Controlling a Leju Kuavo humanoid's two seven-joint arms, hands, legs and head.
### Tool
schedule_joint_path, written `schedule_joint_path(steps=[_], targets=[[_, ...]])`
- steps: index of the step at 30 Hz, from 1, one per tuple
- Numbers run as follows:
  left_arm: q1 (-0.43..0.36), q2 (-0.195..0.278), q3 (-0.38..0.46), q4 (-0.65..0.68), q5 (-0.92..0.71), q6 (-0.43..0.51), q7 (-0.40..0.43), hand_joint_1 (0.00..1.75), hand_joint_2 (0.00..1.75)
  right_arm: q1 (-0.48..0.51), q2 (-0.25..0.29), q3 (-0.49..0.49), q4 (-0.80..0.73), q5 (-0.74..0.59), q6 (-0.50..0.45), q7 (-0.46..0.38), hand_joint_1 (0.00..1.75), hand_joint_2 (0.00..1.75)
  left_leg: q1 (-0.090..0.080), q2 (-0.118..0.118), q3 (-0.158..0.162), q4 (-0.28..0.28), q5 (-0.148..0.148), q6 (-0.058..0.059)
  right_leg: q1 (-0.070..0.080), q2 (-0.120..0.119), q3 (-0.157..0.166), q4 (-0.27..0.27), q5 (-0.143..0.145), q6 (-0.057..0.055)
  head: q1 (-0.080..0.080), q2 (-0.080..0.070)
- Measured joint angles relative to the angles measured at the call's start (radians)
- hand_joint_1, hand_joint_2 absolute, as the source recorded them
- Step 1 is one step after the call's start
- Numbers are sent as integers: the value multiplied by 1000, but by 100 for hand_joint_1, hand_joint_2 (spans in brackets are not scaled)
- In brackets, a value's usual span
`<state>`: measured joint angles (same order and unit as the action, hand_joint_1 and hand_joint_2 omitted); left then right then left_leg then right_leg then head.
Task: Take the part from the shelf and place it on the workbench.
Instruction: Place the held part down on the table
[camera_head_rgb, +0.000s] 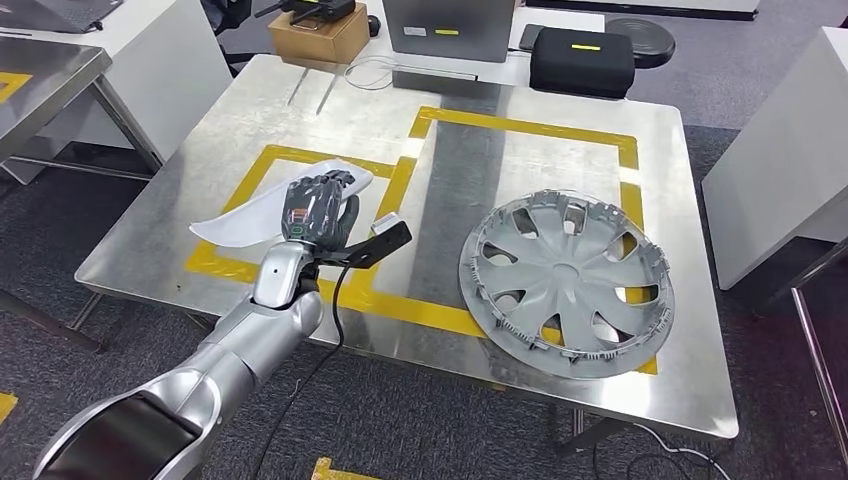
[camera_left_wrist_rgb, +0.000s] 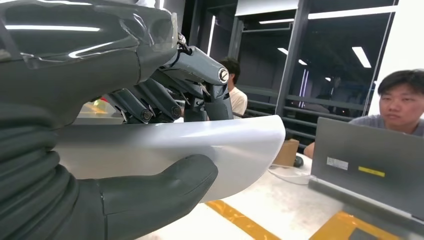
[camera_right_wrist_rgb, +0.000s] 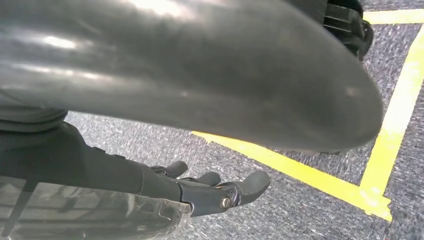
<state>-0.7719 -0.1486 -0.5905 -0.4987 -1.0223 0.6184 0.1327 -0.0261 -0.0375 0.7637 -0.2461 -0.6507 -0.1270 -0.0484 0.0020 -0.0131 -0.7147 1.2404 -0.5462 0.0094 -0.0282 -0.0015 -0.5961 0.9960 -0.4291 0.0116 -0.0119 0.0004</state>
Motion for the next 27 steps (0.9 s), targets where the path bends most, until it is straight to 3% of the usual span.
schedule_joint_path(steps=[1, 2, 3, 5, 7, 9, 11, 13, 15, 16, 17, 18, 20, 21, 23, 27], targets=[[3, 1, 0, 2, 4, -1, -6, 175, 175, 1, 0, 0, 0, -2, 1, 0, 0, 0, 4, 3, -26, 49, -13, -4, 0, 0, 0, 0, -1, -1, 0, 0], [6, 2, 0, 4, 10, -1, -13, 175, 175, 1, 0, 0, 0, -3, 1, -1, 0, 0, 7, 4, -35, 63, -7, -6, 0, -1, 1, 0, -3, -1, 0, 0], [8, 3, 0, 5, 14, -3, -20, 175, 175, 1, 0, 0, 0, -5, 2, -1, 0, 0, 9, 7, -21, 31, 18, -4, 0, 0, 3, 0, -7, -2, 0, 0], [7, 4, 0, 5, 20, -8, -31, 175, 175, 1, 1, 0, 0, -7, 3, -1, 0, 0, 7, 17, 55, -114, 81, 8, 1, -1, 13, -1, -17, 1, 0, 0], [4, 3, 0, 5, 20, -12, -35, 175, 175, 1, 3, 0, 0, -8, 4, -2, 0, 0, -2, 29, 115, -220, 102, 23, 5, -3, 23, -3, -23, 11, 1, 0], [1, 3, 0, 5, 22, -17, -35, 175, 175, 1, 4, 0, 0, -8, 4, -3, 0, 0, -10, 29, 129, -237, 99, 34, 5, -6, 28, -5, -22, 24, 0, 0], [0, 1, 0, 5, 25, -23, -35, 175, 175, 0, 6, 0, 0, -8, 3, -3, 0, 0, -6, 24, 141, -252, 110, 42, 4, -9, 24, 0, -28, 29, 1, 0], [-3, -4, 0, 6, 25, -28, -36, 175, 175, 0, 6, 0, 0, -9, 2, -3, 0, 0, -1, 20, 151, -266, 115, 48, 5, -7, -15, 70, -58, 26, 3, 0], [-3, -9, -1, 8, 22, -32, -36, 175, 175, 0, 4, 0, 0, -9, 2, -3, 0, 0, -5, 14, 153, -268, 113, 53, 5, -4, -94, 213, -102, 22, 4, 0], [-1, -11, -2, 10, 22, -34, -36, 175, 175, 1, 3, 0, 0, -9, 2, -3, 0, 0, -7, 11, 154, -268, 110, 55, 4, -4, -133, 272, -113, 23, 5, 0], [2, -11, -2, 12, 21, -35, -37, 175, 175, 1, 1, 0, 0, -9, 3, -3, 0, 0, -8, 7, 156, -267, 107, 56, 4, -4, -157, 296, -110, 27, 5, 0], [4, -12, -2, 13, 21, -36, -37, 175, 175, 2, 0, 0, 0, -9, 6, -3, 0, 0, -9, 3, 160, -266, 102, 55, 4, -4, -159, 276, -87, 35, 5, 0], [6, -13, -2, 13, 22, -37, -37, 175, 175, 1, -4, 0, 0, -10, 12, -3, 0, 0, -10, -3, 171, -261, 89, 51, 4, -4, -110, 138, -11, 50, 5, 0], [6, -14, -2, 14, 23, -38, -38, 175, 175, 1, -6, 0, 0, -10, 15, -3, 0, 0, -13, -6, 174, -256, 80, 46, 5, -4, -80, 69, 20, 50, 5, 0], [5, -14, -3, 16, 27, -39, -38, 175, 175, -2, -7, 0, 1, -11, 16, -3, 0, 0, -17, -8, 174, -249, 68, 39, 8, -3, -51, 5, 41, 38, 4, 0], [4, -13, -3, 19, 29, -42, -36, 175, 175, -5, -6, 0, 1, -11, 17, -4, 0, 0, -12, -5, 167, -223, 42, 20, 5, 0, -40, 2, 33, 11, 1, 0]])
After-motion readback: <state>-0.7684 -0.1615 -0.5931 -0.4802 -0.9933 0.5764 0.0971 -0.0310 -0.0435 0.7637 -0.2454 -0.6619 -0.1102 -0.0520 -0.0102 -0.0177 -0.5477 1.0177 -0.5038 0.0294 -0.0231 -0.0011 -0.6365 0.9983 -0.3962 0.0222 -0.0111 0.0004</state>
